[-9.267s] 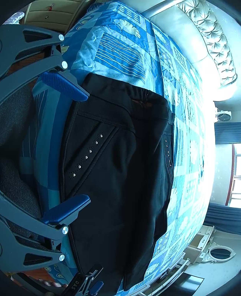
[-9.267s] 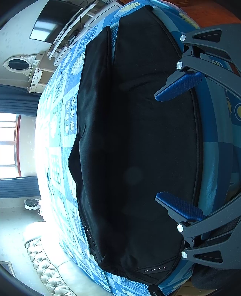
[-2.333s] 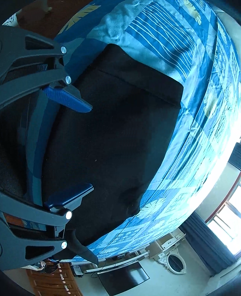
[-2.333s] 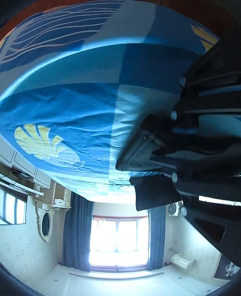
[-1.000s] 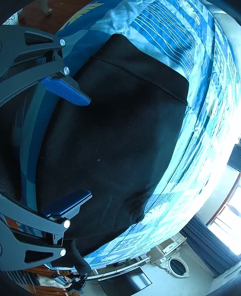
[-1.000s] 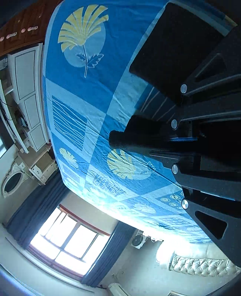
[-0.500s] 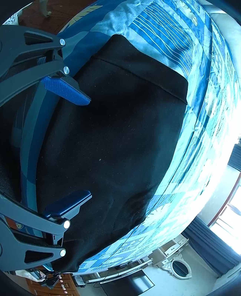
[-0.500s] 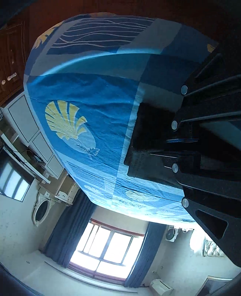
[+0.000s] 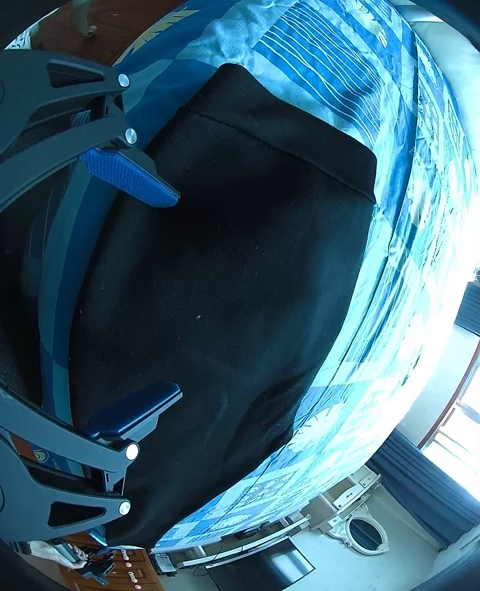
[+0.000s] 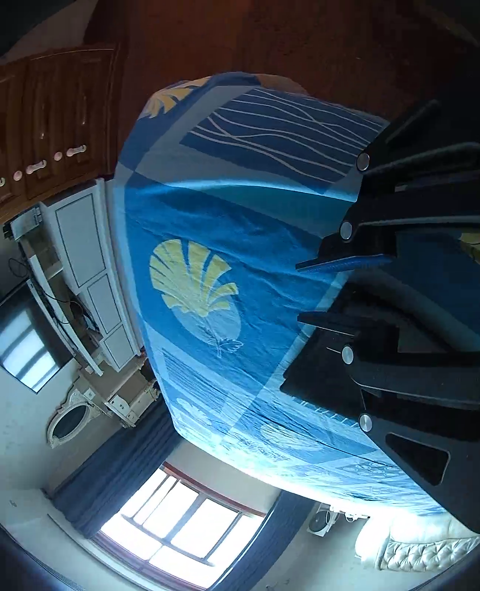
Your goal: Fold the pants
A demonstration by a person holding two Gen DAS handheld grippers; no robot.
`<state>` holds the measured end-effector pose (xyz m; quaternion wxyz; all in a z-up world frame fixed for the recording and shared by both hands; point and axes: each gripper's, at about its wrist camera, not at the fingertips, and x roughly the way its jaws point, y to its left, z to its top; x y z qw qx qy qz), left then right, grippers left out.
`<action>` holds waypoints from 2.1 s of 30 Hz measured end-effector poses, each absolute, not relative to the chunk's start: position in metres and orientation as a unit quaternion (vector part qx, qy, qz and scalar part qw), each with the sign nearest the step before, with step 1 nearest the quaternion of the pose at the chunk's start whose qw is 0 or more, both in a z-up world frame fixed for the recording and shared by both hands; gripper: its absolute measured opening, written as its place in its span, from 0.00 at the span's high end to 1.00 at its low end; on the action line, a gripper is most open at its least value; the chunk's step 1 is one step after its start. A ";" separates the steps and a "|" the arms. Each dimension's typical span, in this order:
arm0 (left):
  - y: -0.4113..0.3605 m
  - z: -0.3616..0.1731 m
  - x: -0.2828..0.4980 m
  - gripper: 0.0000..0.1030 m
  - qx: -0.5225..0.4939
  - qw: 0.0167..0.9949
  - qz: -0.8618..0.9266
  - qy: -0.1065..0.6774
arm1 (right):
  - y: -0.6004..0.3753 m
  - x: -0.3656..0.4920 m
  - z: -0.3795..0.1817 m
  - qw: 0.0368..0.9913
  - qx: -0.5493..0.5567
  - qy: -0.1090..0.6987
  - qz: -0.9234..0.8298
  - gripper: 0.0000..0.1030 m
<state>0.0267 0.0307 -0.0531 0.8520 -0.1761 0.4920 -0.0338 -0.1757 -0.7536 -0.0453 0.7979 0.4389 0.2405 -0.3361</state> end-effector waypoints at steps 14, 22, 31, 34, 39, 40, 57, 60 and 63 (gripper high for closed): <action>0.023 -0.055 0.026 0.07 -0.151 0.857 -0.021 0.491 | -0.755 -0.004 -0.058 0.831 0.232 0.461 -0.207 0.83; 0.019 -0.056 0.029 0.06 -0.137 0.858 -0.016 0.496 | -0.759 -0.012 -0.046 0.847 0.228 0.406 -0.258 0.86; 0.017 -0.057 0.029 0.04 -0.132 0.859 -0.021 0.493 | -0.774 -0.023 -0.063 0.830 0.315 0.384 -0.253 0.80; 0.016 -0.057 0.027 0.03 -0.128 0.861 -0.024 0.491 | -0.777 -0.047 -0.048 0.837 0.348 0.357 -0.225 0.64; 0.016 -0.047 0.018 0.03 -0.132 0.870 -0.039 0.474 | -0.789 -0.088 -0.040 0.837 0.391 0.343 -0.172 0.47; 0.016 -0.044 0.016 0.03 -0.134 0.871 -0.042 0.470 | -0.795 -0.094 -0.043 0.832 0.402 0.348 -0.158 0.47; 0.035 -0.033 0.013 0.03 -0.152 0.870 -0.031 0.468 | -0.819 -0.119 -0.107 0.756 0.553 0.351 -0.010 0.47; 0.034 -0.035 0.018 0.03 -0.139 0.872 -0.034 0.468 | -0.806 -0.110 -0.110 0.755 0.547 0.362 0.008 0.46; 0.034 -0.034 0.021 0.03 -0.135 0.874 -0.039 0.466 | -0.792 -0.104 -0.110 0.746 0.554 0.369 0.033 0.45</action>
